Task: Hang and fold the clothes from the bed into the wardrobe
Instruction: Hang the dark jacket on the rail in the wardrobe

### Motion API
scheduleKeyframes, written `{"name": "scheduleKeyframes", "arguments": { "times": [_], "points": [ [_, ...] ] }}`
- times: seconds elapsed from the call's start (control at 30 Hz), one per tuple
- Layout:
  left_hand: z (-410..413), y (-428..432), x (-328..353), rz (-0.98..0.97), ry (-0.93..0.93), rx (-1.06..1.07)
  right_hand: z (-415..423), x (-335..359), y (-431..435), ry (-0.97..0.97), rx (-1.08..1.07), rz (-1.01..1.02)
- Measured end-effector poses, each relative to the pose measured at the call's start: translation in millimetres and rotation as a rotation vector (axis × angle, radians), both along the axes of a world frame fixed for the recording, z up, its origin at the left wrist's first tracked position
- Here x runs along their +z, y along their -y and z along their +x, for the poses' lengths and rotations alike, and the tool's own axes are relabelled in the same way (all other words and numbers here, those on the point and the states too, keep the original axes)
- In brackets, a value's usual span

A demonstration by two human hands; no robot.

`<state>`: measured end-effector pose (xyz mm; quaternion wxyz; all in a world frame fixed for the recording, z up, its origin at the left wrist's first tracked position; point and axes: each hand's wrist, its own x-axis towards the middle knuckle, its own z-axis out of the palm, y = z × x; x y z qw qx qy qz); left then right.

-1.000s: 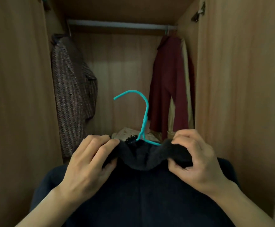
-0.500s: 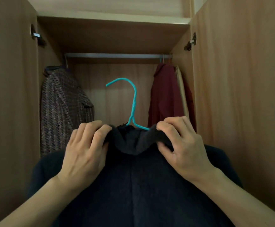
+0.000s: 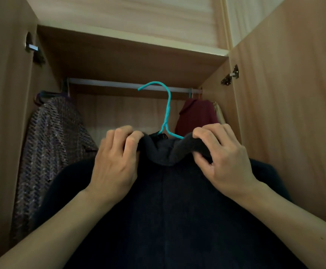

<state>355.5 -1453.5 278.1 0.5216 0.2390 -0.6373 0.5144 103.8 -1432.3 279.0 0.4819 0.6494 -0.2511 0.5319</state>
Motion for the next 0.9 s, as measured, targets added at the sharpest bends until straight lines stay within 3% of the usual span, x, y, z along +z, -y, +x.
{"name": "scheduleKeyframes", "arguments": {
  "times": [0.37, 0.9],
  "points": [
    [6, 102, 59, -0.055, 0.012, 0.076, 15, 46, 98, 0.061, -0.065, -0.019],
    [-38, 252, 136, -0.099, -0.025, 0.237, -26, 121, 274, 0.070, -0.020, -0.158]
  ]
}}
